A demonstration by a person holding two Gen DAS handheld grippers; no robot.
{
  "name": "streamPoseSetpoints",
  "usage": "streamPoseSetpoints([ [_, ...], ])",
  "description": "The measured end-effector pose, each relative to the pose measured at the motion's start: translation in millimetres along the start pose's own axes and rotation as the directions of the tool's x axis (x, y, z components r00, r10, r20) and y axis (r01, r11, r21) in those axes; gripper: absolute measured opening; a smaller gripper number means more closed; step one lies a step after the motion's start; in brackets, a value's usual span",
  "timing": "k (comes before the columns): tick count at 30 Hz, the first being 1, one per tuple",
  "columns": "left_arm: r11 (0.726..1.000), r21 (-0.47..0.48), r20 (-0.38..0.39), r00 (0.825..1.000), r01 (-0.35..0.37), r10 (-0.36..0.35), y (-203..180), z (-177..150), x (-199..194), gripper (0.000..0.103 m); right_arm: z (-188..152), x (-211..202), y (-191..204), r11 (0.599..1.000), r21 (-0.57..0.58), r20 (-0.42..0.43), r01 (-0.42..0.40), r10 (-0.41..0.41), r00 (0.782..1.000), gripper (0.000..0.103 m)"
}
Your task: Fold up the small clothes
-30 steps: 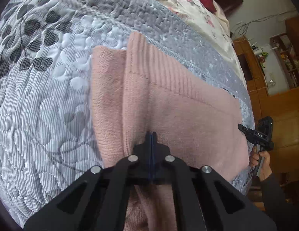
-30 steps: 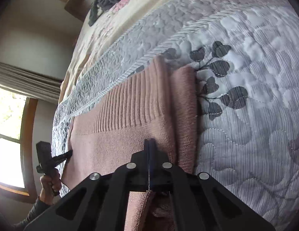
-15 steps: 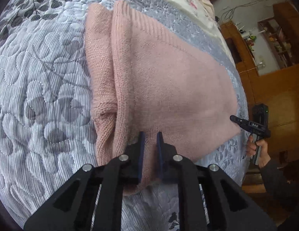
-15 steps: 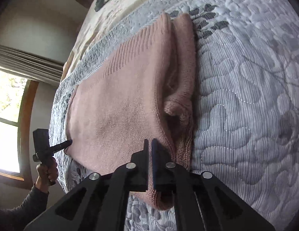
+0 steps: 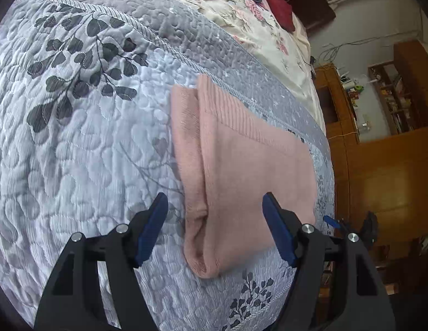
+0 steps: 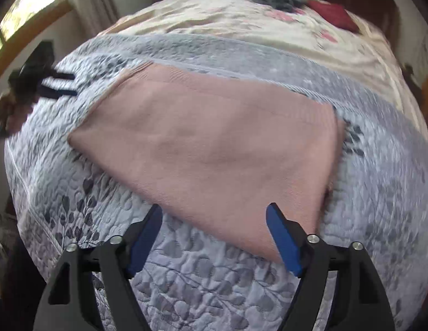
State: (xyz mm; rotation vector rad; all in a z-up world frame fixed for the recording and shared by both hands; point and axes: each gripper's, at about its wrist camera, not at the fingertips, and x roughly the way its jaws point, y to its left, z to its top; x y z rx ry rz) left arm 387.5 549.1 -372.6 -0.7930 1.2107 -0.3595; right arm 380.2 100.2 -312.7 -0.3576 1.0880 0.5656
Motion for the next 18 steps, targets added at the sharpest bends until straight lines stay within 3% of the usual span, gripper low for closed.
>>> streamPoseSetpoints([
  [3, 0.997, -0.078, -0.028, 0.999, 0.013, -0.015, 20, 28, 12, 0.072, 15, 11, 80, 0.979, -0.194, 0.021, 0.059, -0.056, 0.998, 0.081],
  [7, 0.992, -0.117, -0.071, 0.996, 0.040, -0.049, 29, 55, 46, 0.071, 30, 33, 158, 0.947, -0.316, 0.051, 0.049, -0.035, 0.998, 0.081],
  [10, 0.991, -0.119, -0.115, 0.991, 0.056, -0.070, 30, 65, 71, 0.070, 38, 61, 203, 0.898, -0.423, 0.082, 0.121, -0.096, 0.992, 0.080],
  [14, 0.988, -0.102, -0.141, 0.981, 0.119, -0.133, 26, 77, 92, 0.070, 44, 95, 225, 0.878, -0.458, 0.067, 0.141, -0.124, 0.990, 0.078],
  [18, 0.988, -0.086, -0.166, 0.976, 0.130, -0.143, 20, 86, 113, 0.069, 48, 114, 228, 0.876, -0.457, 0.069, 0.152, -0.135, 0.988, 0.078],
])
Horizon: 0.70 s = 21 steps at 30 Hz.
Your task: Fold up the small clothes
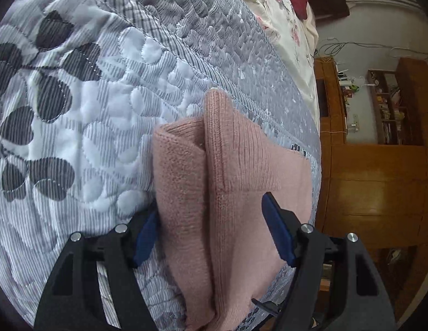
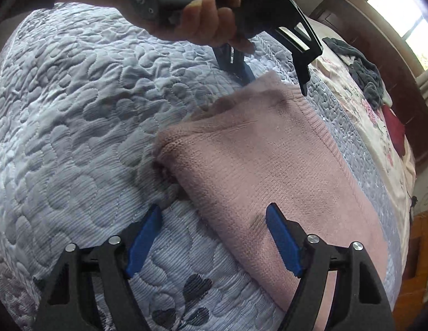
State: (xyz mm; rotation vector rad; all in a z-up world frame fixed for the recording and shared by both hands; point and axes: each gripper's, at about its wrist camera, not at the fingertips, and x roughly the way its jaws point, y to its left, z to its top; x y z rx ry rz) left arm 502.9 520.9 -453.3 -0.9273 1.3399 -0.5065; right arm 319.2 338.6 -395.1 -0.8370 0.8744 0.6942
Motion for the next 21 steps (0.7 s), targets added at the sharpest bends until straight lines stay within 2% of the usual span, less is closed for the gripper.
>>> streamPoseSetpoints([
  [5, 1.000, 0.002, -0.006, 1.000, 0.022, -0.022, -4, 13, 12, 0.065, 12, 8, -4, 1.000, 0.017, 0.020, 0.013, -0.014, 1.000, 0.076],
  [8, 1.000, 0.015, -0.018, 1.000, 0.003, -0.002, -6, 17, 17, 0.060, 19, 15, -8, 0.999, 0.033, 0.027, 0.032, -0.033, 0.999, 0.068],
  [15, 1.000, 0.008, -0.036, 0.999, -0.010, 0.010, -8, 27, 26, 0.052, 30, 23, -5, 0.997, 0.052, 0.053, 0.062, -0.065, 0.997, 0.065],
  [18, 1.000, -0.007, -0.043, 0.999, -0.024, 0.024, -7, 33, 28, 0.045, 34, 23, -3, 0.995, 0.066, 0.060, 0.072, -0.076, 0.995, 0.061],
  [21, 0.999, -0.010, -0.047, 0.998, -0.042, 0.042, -6, 33, 28, 0.043, 38, 22, -3, 0.993, 0.089, 0.057, 0.074, -0.080, 0.995, 0.057],
])
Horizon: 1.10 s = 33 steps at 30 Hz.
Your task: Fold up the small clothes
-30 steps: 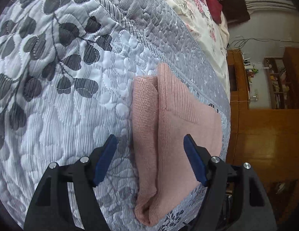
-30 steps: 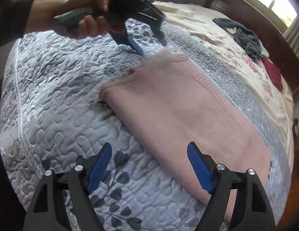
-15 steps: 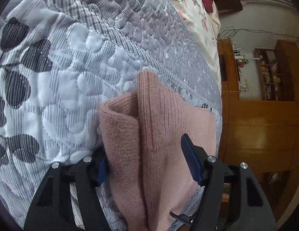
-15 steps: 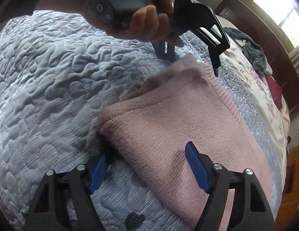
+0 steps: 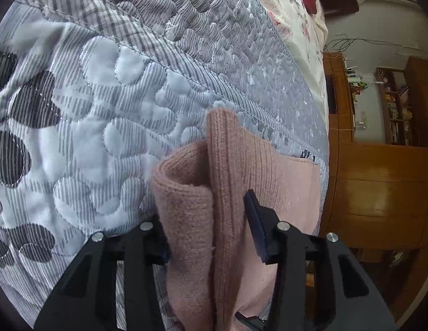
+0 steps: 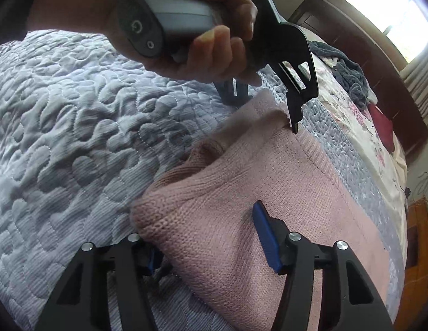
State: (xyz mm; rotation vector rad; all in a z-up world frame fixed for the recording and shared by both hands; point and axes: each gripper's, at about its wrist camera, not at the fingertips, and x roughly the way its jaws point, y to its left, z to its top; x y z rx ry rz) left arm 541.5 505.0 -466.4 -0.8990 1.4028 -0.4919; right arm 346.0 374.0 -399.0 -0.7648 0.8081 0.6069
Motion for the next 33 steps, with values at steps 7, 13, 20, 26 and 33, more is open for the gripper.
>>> streamPoseSetpoints([
  [7, 1.000, -0.014, 0.003, 1.000, -0.024, 0.024, -5, 3, -2, 0.033, 7, -2, -3, 0.999, 0.034, 0.003, 0.013, -0.013, 1.000, 0.030],
  [13, 0.998, -0.015, 0.005, 0.998, -0.060, 0.060, -18, 8, -4, 0.028, 11, -12, -13, 0.995, 0.097, 0.019, -0.008, 0.006, 1.000, 0.017],
  [20, 0.993, 0.009, 0.007, 0.993, -0.119, 0.119, -54, 10, -12, 0.025, 11, -39, -33, 0.981, 0.189, 0.064, -0.032, 0.020, 0.998, 0.012],
  [26, 0.983, 0.033, 0.022, 0.983, -0.182, 0.181, -98, 8, -20, 0.024, 9, -68, -67, 0.950, 0.303, 0.119, -0.078, 0.043, 0.992, 0.011],
  [33, 0.967, 0.077, 0.059, 0.969, -0.242, 0.238, -160, 2, -26, 0.024, 0, -103, -103, 0.910, 0.403, 0.174, -0.099, 0.030, 0.984, 0.011],
])
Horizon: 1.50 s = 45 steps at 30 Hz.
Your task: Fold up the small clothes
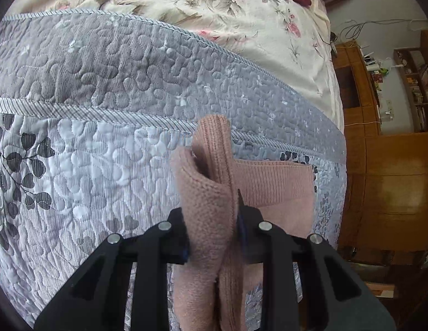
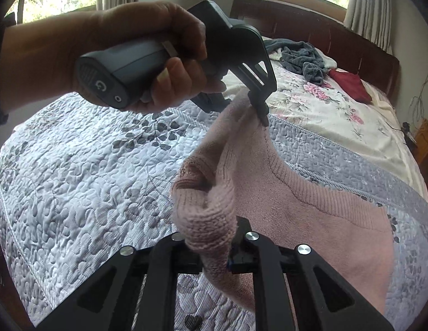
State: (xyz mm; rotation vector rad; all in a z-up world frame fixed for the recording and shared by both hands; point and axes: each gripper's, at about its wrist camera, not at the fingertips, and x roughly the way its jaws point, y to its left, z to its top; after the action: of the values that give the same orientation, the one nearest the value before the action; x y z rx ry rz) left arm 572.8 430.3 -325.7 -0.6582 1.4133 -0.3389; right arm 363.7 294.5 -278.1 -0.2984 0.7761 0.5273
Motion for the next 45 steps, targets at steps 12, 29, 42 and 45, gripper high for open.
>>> streamPoseSetpoints([
  [12, 0.992, 0.075, 0.028, 0.995, -0.102, 0.101, -97, -9, -2, 0.023, -2, -47, -69, 0.985, 0.175, 0.067, -0.014, 0.003, 0.998, 0.011],
  [29, 0.946, 0.191, 0.056, 0.965, -0.262, 0.256, -216, -24, 57, 0.023, -44, -75, -165, 0.914, 0.403, 0.105, -0.041, -0.001, 0.995, 0.011],
  [42, 0.881, 0.289, 0.094, 0.927, -0.375, 0.364, -279, -46, 134, 0.023, -96, -76, -220, 0.844, 0.535, 0.089, -0.042, -0.007, 0.996, 0.011],
  [45, 0.865, 0.310, 0.102, 0.918, -0.394, 0.382, -290, -53, 153, 0.023, -108, -75, -229, 0.829, 0.558, 0.080, -0.039, -0.006, 0.997, 0.011],
])
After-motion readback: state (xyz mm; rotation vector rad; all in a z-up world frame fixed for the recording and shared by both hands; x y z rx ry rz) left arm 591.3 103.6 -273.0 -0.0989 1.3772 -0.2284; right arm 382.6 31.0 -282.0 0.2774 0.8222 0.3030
